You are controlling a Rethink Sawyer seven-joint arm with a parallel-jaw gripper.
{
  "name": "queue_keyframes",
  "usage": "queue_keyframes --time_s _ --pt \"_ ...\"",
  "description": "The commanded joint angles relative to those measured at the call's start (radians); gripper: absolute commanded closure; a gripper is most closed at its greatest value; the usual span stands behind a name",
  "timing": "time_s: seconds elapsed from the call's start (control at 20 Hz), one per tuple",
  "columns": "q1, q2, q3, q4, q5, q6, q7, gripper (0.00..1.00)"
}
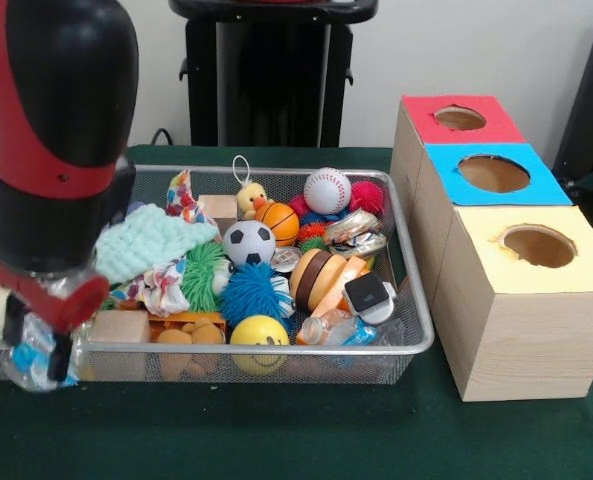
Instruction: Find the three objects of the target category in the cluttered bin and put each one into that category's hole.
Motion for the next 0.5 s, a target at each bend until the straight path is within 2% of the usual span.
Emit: queue_keyframes --time_s 0.05,0.3,0.5 --pt "0.026 0.266 0.012 -0.052 0.068 -0.165 0.397 0.00" --pt "0.038 0.284 -0.045 -0.047 0.109 -0.174 0.399 0.00" --pt "0.048 0.277 -0.061 -0.016 0.137 -0.184 0.403 0.00"
